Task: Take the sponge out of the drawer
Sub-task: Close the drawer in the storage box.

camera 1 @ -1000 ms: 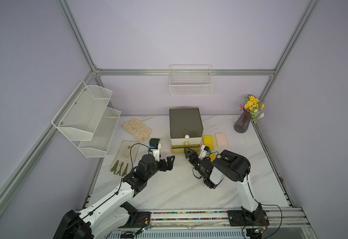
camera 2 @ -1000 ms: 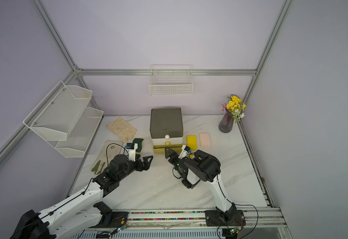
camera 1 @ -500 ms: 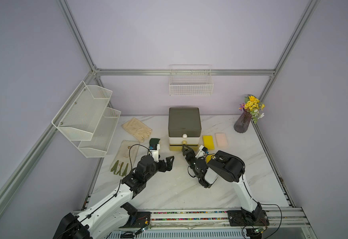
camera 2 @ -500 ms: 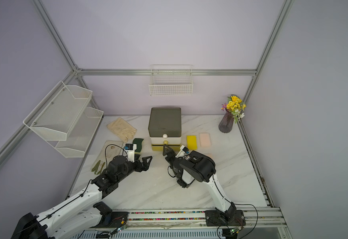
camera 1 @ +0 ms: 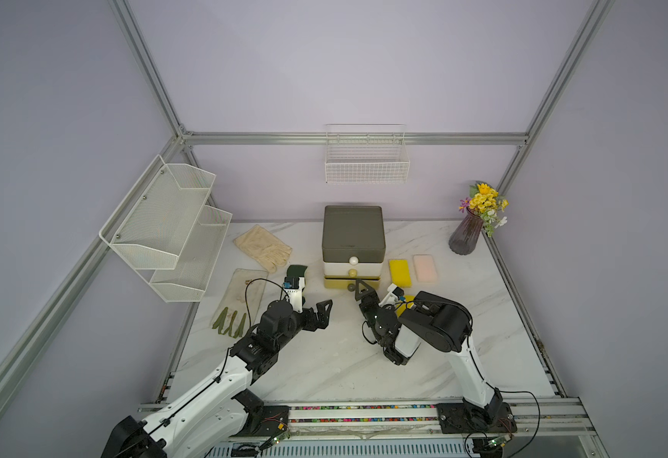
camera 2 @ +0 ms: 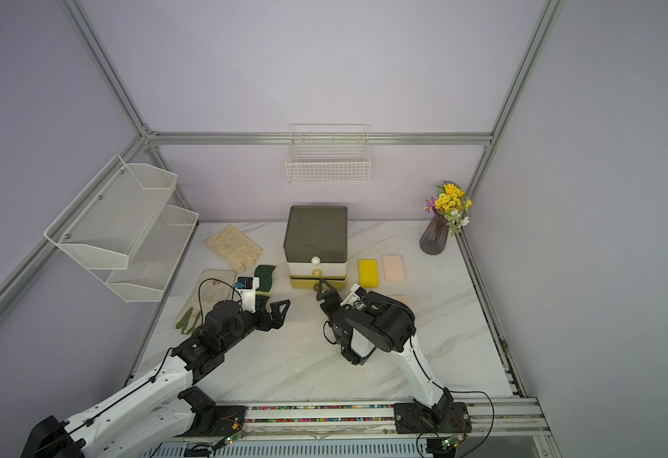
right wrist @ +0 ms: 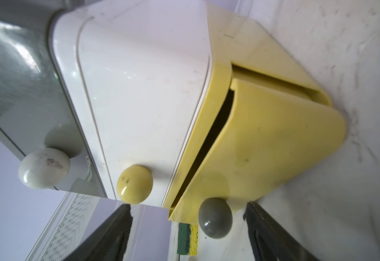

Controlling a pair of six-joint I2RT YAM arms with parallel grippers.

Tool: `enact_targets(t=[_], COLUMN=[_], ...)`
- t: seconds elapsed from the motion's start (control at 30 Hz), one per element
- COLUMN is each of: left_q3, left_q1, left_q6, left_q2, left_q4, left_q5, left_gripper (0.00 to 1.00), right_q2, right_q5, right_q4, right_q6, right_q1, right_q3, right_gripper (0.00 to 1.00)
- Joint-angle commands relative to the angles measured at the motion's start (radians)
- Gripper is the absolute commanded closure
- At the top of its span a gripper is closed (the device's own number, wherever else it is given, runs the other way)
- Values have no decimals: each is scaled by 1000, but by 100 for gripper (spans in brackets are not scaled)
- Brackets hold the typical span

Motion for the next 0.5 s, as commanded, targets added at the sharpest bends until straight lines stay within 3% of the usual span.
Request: enact_targets(t=[0.0, 0.27, 0.47], left_q3=[-9, 74, 164], left_q1=[6, 6, 7], left_q6=[-17, -20, -70], left_q2=[-14, 124, 277], left_q4=[1, -62, -89], left_q5=[-42, -41, -45], left_gripper=[2, 9, 12], right_q2=[-62, -270, -485], right_q5=[37, 44, 26], right_q4=[135, 17, -232], right_q6=[-48, -113, -206], right_q1=[19, 37, 35], right_q3=[-43, -140, -189], right_gripper=[16, 17, 16])
